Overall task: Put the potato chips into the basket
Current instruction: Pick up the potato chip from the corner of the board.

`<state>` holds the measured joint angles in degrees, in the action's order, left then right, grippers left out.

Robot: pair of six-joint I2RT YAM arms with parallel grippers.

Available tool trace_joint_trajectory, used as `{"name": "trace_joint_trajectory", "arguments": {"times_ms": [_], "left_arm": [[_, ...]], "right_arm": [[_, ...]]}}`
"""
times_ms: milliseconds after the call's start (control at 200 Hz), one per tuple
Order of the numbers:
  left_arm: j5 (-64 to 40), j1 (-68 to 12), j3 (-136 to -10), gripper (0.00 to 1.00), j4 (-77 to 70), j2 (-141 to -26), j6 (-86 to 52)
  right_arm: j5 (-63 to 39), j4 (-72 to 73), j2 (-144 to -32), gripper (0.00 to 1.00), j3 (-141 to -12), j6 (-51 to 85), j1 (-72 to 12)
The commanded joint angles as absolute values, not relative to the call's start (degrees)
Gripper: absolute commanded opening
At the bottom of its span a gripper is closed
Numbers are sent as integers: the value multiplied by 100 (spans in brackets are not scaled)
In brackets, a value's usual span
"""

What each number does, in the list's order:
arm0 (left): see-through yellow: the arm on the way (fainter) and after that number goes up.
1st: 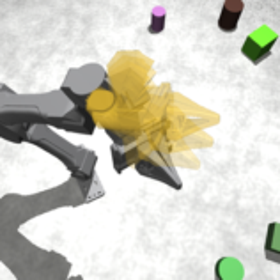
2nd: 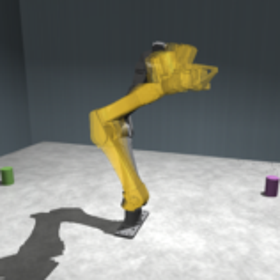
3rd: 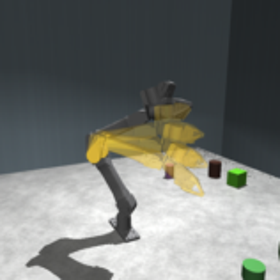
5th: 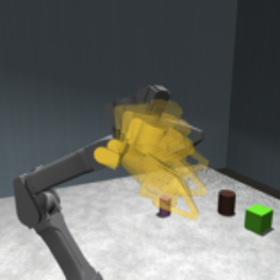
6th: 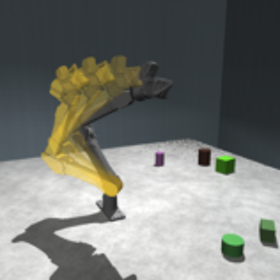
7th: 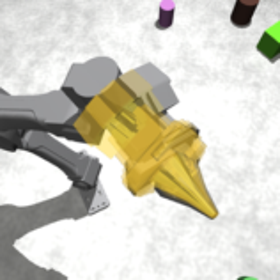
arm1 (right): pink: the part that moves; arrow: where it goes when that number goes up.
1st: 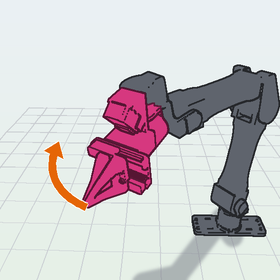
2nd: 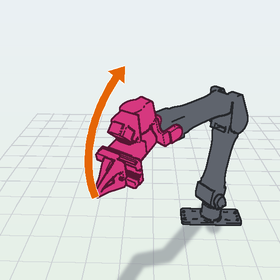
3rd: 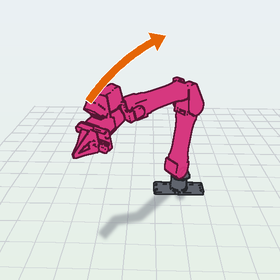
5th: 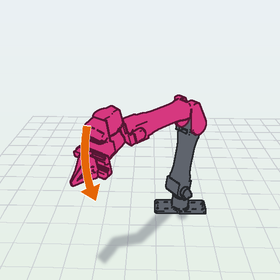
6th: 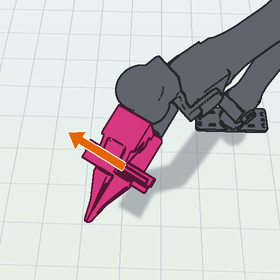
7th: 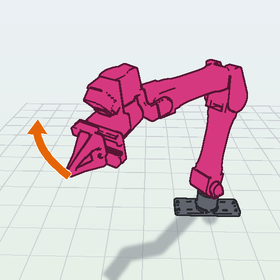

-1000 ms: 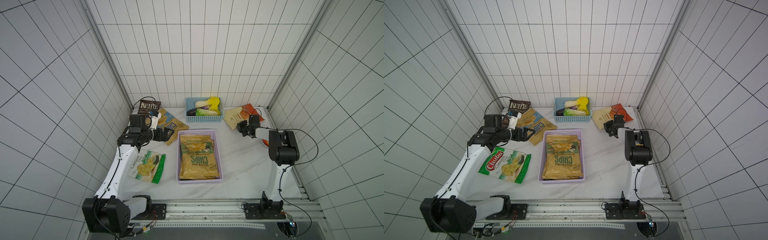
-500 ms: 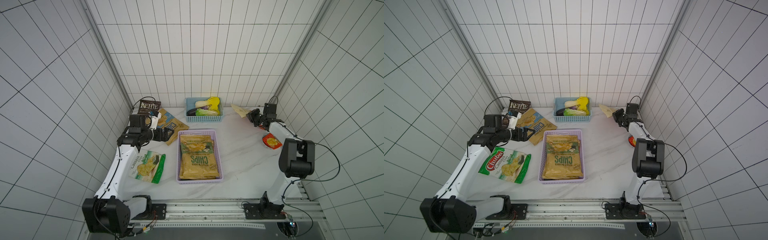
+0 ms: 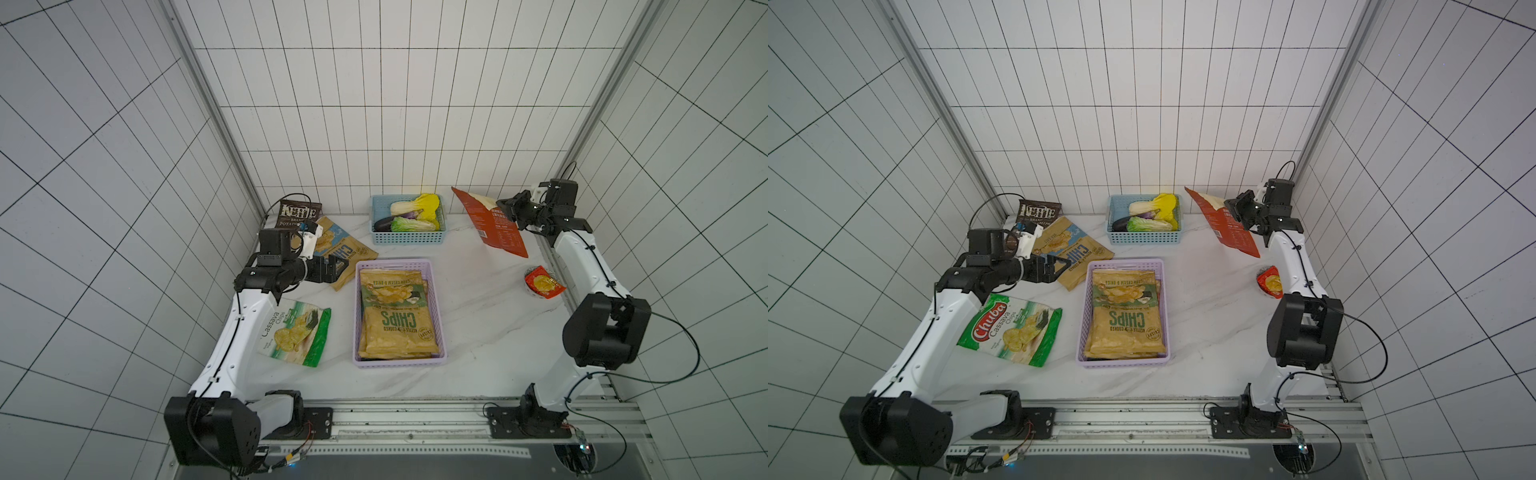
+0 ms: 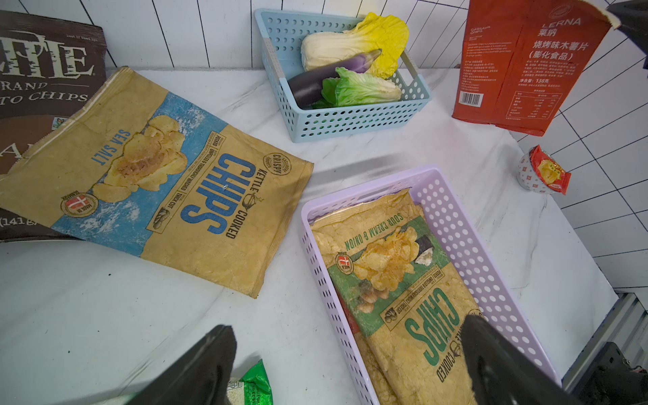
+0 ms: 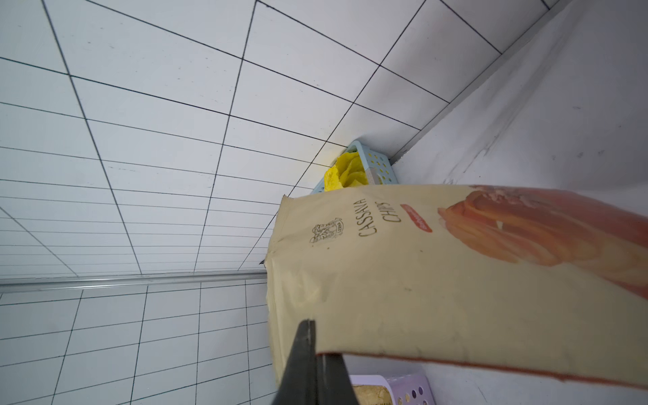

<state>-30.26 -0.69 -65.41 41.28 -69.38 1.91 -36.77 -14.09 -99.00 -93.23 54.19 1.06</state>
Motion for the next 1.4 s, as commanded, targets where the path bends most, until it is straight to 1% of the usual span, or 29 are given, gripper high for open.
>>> {"name": "trace_joint_trajectory", "arguments": {"times_ms": [0,205,415,595,770,1089,1239,1339,1394], "left_arm": [[-3164,-94,-6508,98,4008,-6897,201],[-3160,-252,-6623,98,4023,-6977,352],[-2840,-675,-7082,98,4225,-7205,539],[-2896,-875,-7550,98,4356,-7378,651],[-3792,-955,-8176,98,5000,-7568,1446],[-3487,-1047,-8964,98,5335,-7591,2071],[-3893,-1046,-9417,93,6037,-7699,2609],[-4032,-1046,-9448,90,6169,-7682,2756],[-4040,-1046,-9453,84,6162,-7702,2747]], "right_arm": [[-4180,-1446,-9562,0,-9729,5385,145],[-4795,-1338,-9233,0,-10009,5717,128],[-5463,-1307,-8968,0,-10158,5870,-150],[-5849,-1354,-8799,0,-10304,5829,-590],[-6110,-1621,-8753,0,-10518,5628,-1088],[-6352,-1719,-8913,0,-10362,5401,-2227],[-6376,-1671,-9093,0,-10322,5387,-2661],[-6416,-1615,-9238,0,-10335,5401,-2867],[-6424,-1597,-9290,0,-10368,5405,-2933]]}}
